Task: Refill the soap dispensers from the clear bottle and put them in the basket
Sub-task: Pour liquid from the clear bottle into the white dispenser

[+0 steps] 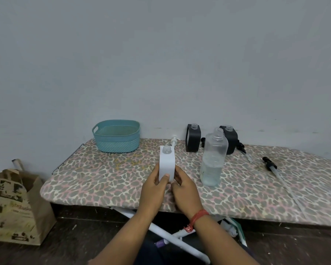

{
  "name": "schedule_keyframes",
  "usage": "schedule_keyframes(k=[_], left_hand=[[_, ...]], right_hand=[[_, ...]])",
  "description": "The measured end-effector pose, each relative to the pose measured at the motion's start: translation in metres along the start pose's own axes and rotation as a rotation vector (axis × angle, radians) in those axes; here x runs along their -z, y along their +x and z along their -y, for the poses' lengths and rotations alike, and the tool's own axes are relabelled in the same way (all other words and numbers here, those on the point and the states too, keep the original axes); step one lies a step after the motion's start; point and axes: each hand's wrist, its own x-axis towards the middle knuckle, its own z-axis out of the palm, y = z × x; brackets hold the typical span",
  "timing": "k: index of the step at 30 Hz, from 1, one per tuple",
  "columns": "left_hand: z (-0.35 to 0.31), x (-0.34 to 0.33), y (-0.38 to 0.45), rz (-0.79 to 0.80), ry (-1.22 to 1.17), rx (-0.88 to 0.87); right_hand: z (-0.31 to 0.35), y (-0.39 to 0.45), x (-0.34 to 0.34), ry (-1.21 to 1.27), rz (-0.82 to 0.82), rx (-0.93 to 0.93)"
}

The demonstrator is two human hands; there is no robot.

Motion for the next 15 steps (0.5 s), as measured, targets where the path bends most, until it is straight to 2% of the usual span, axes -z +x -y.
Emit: schedule_keyframes(k=[3,5,8,11,13,15], left_hand=[[0.0,0.003,0.004,0.016,0.016,0.004],[0.003,0.007,0.007,0.044,0.006,-0.006],[0.005,0.017,0.014,0.075,-0.022,0.004],[0.002,0.031,0.03,0.113,0.177,-0.041],[0.0,0.038,0.041,0.164,0.3,-0.071],[0.001,0.042,0.053,0.21,0.393,-0.1]], right_hand=[[0.002,-0.001,0.004,-0.03,0.049,-0.003],[0.0,-0.003,0.013,-0.043,0.012,-0.009],[-0.005,-0.009,0.037,-0.03,-0.287,0.065],[-0.011,-0.011,0.073,-0.033,-0.552,0.208],[-0.016,-0.005,0.098,-0.074,-0.612,0.237],[-0.019,0.006,0.122,-0.118,-0.581,0.215]])
